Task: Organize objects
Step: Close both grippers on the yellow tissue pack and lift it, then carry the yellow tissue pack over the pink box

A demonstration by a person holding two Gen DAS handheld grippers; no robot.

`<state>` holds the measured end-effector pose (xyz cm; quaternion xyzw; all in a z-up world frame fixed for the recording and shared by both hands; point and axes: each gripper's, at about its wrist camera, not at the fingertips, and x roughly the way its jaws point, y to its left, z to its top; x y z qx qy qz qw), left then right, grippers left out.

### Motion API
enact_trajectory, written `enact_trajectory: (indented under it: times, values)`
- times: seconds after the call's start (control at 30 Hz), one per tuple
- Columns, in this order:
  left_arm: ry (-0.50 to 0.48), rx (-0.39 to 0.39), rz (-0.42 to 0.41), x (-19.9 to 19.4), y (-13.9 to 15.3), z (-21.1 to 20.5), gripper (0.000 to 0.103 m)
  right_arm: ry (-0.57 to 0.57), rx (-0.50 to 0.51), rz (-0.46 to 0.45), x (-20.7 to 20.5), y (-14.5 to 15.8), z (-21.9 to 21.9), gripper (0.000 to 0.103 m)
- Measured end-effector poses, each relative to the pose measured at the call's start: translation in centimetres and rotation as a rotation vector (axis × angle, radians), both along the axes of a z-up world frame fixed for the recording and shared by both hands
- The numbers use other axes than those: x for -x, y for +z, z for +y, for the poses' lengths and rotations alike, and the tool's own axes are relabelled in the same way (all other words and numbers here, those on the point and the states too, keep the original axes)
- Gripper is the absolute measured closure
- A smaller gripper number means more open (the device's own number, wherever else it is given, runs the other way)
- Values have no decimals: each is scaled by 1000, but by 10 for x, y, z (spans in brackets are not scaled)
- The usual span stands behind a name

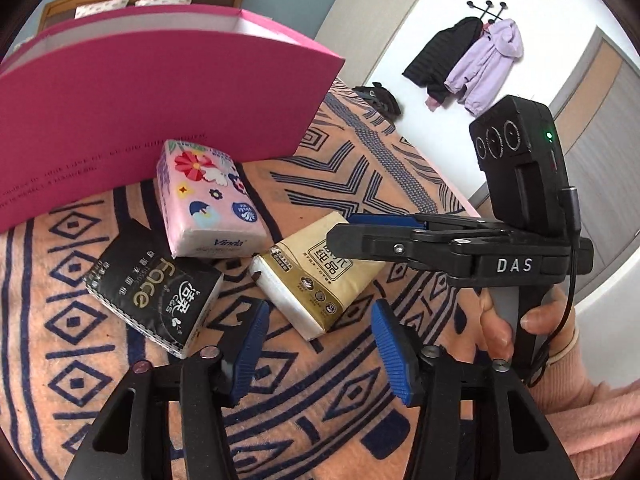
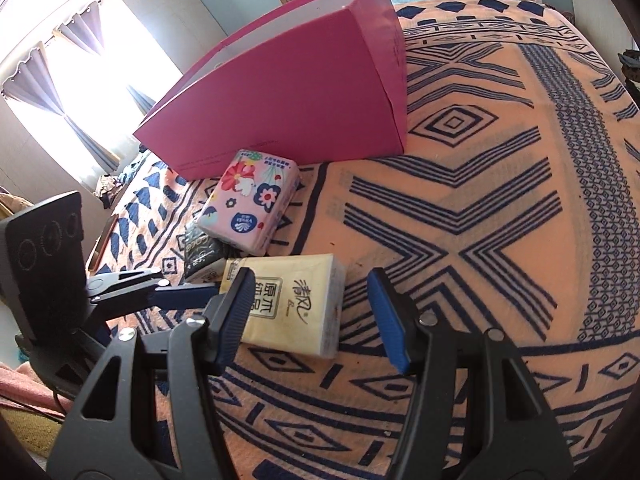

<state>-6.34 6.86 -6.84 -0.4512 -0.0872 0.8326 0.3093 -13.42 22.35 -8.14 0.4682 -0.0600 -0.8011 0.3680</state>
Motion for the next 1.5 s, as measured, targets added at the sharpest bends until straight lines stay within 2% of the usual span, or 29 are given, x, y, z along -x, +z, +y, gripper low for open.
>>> enact_trajectory:
  times: [0.3,0.37,0.43,0.7,1.5]
  values:
    - [12,-5,-18,3,-4,-2,66,12,16,-8,-2,-2,1,44]
    - [13,-1,-19,3,-5,-2,69,21,11,-9,-2,-3,-1,53]
    - [10,-1,-25,4,-6,-2,70,36,14,-21,-3,-4,-3,55]
    - [-8,-9,-20,3,-5,0,70,31,14,-19,-6,-4,0,56]
    - [-26,-19,69,-10,18,-2,71,16,39,36,-23,18,5,56]
